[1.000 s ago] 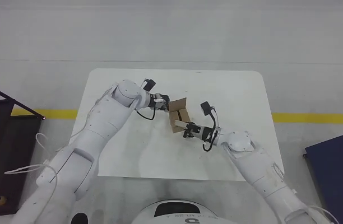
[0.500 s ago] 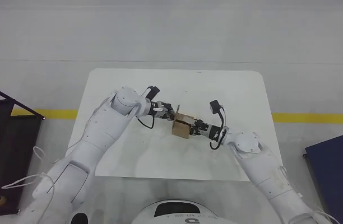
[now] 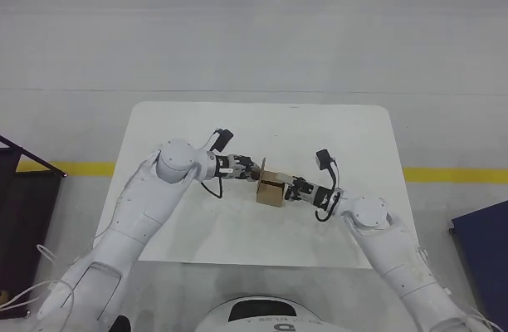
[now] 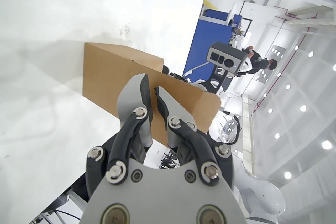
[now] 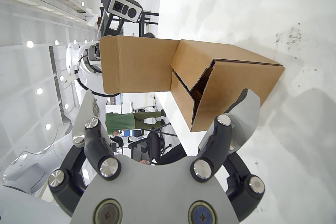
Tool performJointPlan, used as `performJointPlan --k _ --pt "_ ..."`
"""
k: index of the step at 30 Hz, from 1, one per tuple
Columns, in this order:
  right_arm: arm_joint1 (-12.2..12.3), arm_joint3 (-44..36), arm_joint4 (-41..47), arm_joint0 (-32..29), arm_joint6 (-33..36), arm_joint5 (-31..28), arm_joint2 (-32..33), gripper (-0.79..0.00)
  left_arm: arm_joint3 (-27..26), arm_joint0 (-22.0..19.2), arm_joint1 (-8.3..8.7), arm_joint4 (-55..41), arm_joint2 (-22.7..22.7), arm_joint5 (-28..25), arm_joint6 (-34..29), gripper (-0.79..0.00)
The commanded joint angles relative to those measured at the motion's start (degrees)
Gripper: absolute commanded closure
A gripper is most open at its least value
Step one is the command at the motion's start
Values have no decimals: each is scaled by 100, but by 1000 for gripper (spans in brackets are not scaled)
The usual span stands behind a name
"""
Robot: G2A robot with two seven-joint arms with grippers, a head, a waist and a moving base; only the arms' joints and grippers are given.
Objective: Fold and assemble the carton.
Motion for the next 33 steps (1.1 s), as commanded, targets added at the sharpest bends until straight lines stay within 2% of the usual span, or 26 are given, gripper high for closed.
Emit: performJointPlan --k 1,6,20,27,28,29,31,33 --pt "-11 56 13 35 4 5 -41 -785 -99 24 5 55 40 58 6 0" --pt "-41 189 252 94 88 -141 -107 -785 -82 -68 -19 326 274 367 79 0" --pt "-45 502 546 155 316 -347 -93 -785 94 -300 -109 370 638 471 117 0" --pt "11 623 670 24 391 -551 117 -785 60 -431 -138 624 841 793 145 0" --pt "24 634 678 -5 401 -574 159 -785 64 -454 -147 649 880 839 142 -18" --pt "37 636 680 -38 413 -593 199 -782 88 -484 -158 670 935 905 76 -95" --pt "67 610 650 -110 428 -630 286 -782 115 -573 -179 758 1033 979 32 -311" --pt "98 545 607 -194 435 -646 372 -767 134 -658 -204 758 1099 1008 -24 -345"
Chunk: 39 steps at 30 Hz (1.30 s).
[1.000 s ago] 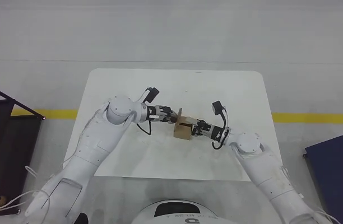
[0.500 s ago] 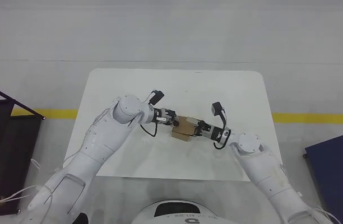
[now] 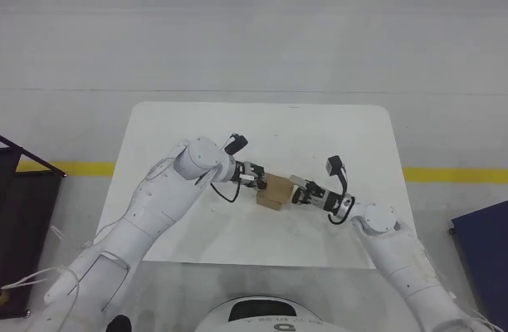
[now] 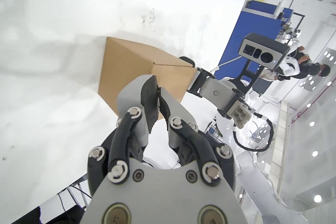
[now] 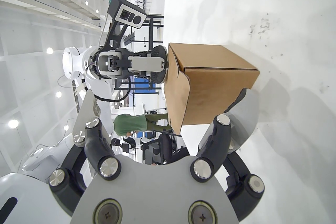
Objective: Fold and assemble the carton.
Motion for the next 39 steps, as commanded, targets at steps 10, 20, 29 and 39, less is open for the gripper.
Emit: performJointPlan --k 10,20,29,39 --pt "118 -358 -356 -393 -71 191 247 -560 184 -213 -90 -83 169 -21 25 -665" --pt "127 -454 -557 -422 -167 334 153 -449 265 -252 -122 -117 236 -52 28 -606" --pt "121 -423 -760 -353 -248 563 24 -296 285 -271 -127 -105 251 -79 14 -557" --pt "101 -403 -998 -219 -254 741 -180 -286 280 -282 -134 -101 269 -89 -7 -545"
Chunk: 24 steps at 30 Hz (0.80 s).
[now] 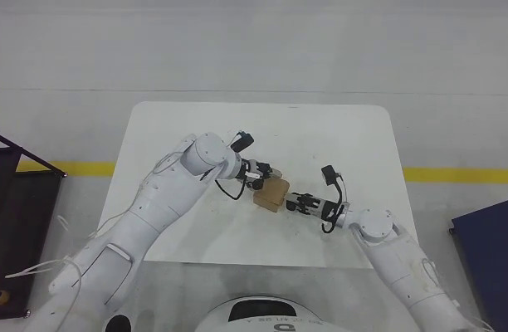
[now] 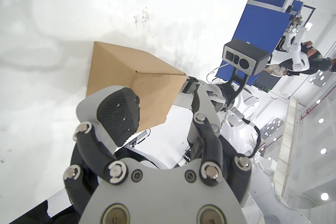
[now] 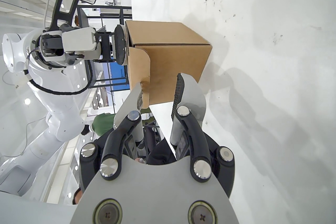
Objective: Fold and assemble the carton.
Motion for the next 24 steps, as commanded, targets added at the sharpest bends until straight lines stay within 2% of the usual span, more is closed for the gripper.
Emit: performJointPlan --k 1,16,24 --pt "-4 9 -26 21 -2 24 -33 -283 -8 1 -1 2 3 0 2 -551" --pt "-56 269 -34 245 -37 152 -264 -283 -70 31 -2 10 13 14 12 -582" --pt "-61 362 -35 297 -106 155 -278 -283 -77 25 0 53 25 51 18 -563"
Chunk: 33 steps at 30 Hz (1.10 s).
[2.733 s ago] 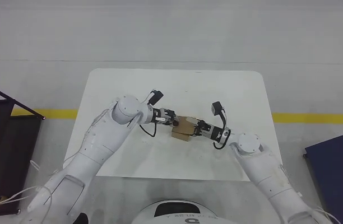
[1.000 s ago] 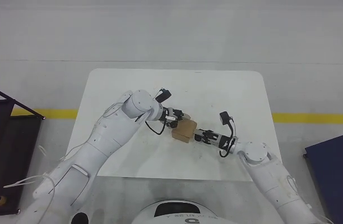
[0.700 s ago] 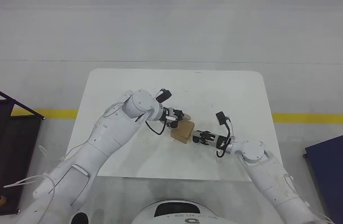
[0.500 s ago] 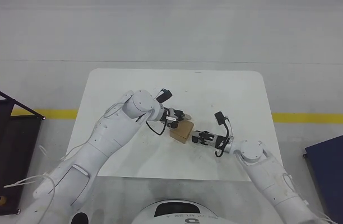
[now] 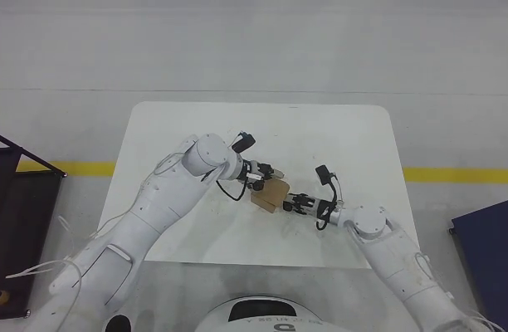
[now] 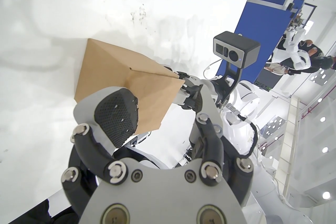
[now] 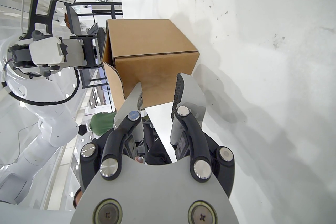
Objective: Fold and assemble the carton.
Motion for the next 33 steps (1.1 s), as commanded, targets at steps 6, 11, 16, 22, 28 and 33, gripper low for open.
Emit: performJointPlan --k 6,11,16,22,28,33 --pt "96 138 155 -81 -192 -65 459 -283 -32 -1 2 39 -4 57 44 -560" --pt "203 -390 195 -411 -223 -219 860 -280 -85 10 8 54 -10 81 42 -576" --pt "262 -1233 -91 -798 -200 -182 925 -280 -212 72 25 -310 -214 -129 21 -785" --pt "281 -1669 -328 -898 -201 -9 867 -280 -514 318 180 -362 -672 -203 91 -785" --pt "293 -2024 -599 -894 -296 240 829 -283 -752 686 357 -311 -1136 -178 136 -785" --pt "321 -2512 -915 -999 -464 466 885 -283 -908 987 474 -355 -1469 -249 153 -785"
